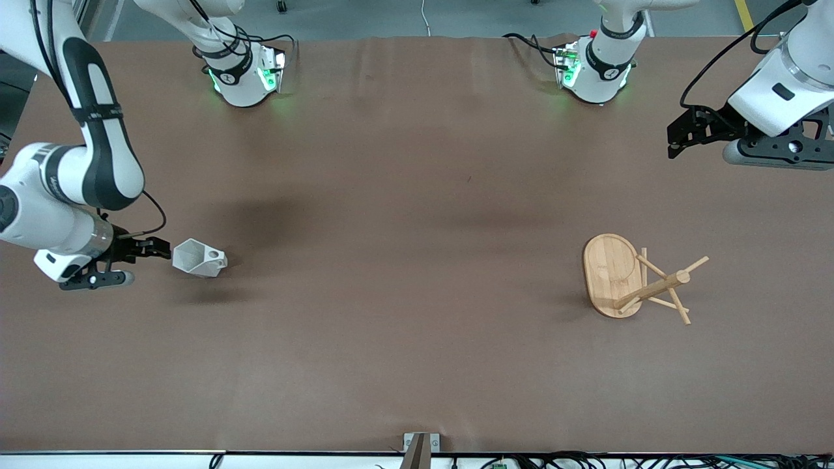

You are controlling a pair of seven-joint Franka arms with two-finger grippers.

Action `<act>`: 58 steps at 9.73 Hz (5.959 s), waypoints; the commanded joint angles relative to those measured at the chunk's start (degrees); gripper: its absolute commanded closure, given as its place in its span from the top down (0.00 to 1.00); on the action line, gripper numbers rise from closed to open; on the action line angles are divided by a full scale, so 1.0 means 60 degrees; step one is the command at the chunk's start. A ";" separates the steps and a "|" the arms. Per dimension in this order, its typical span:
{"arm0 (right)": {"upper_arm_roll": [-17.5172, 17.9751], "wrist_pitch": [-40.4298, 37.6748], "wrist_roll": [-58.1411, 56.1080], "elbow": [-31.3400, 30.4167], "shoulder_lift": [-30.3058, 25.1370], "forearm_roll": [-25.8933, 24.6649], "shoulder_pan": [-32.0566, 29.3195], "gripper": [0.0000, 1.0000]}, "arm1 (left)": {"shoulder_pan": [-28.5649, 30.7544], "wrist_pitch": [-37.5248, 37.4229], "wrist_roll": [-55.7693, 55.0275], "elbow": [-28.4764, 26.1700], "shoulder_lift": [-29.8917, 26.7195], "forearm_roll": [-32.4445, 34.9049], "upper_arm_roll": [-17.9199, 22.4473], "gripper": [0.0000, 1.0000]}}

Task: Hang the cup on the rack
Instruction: 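Reach the right gripper to the white cup and grasp it, then lift the cup with the right gripper while the left gripper approaches, then grasp the cup rim with the left gripper from the right gripper, then carry the cup with the left gripper while the right gripper withdraws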

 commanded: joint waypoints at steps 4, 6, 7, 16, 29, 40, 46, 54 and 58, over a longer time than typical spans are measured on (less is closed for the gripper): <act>0.0063 0.0917 -0.0479 -0.0641 0.0340 0.0915 -0.0027 0.78 | 0.0010 -0.0140 0.0102 0.0122 0.0245 -0.0118 -0.0020 1.00; 0.0078 0.0917 -0.0493 -0.0744 0.0340 0.1048 0.0002 0.57 | 0.0010 -0.0140 0.0102 0.0123 0.0245 -0.0118 -0.0020 1.00; 0.0078 0.0902 -0.0493 -0.0744 0.0340 0.1064 0.0017 0.36 | 0.0010 -0.0140 0.0087 0.0108 0.0245 -0.0118 -0.0020 1.00; 0.0662 -0.1394 -0.0493 -0.0305 -0.1210 0.1746 0.0265 0.00 | -0.0647 -0.0111 -0.0044 0.0313 0.0712 -0.0118 -0.0064 1.00; 0.3403 -0.3547 -0.1779 -0.0055 -0.1404 1.0333 0.1188 0.00 | -0.4473 0.1644 0.2738 0.0196 0.1431 -0.0104 -0.2317 1.00; 0.3710 -0.5001 -0.2368 -0.0129 -0.0979 1.2724 0.1848 0.02 | -0.4414 0.3653 0.4423 -0.0447 0.1842 -0.0440 -0.2745 1.00; 0.3945 -0.5147 -0.2383 -0.0099 -0.0979 1.3456 0.1848 0.03 | -0.4399 0.3888 0.4409 -0.0595 0.1915 -0.0558 -0.2730 0.57; 0.3012 -0.5426 -0.2251 -0.0056 -0.1578 1.2802 0.1702 1.00 | -0.3346 0.3771 0.1647 -0.0390 0.1929 -0.0485 -0.2613 0.17; 0.0713 -0.5324 -0.2251 -0.0056 -0.1901 0.9057 0.1687 1.00 | -0.2148 0.3493 -0.0715 -0.0434 0.2119 -0.0441 -0.2598 0.17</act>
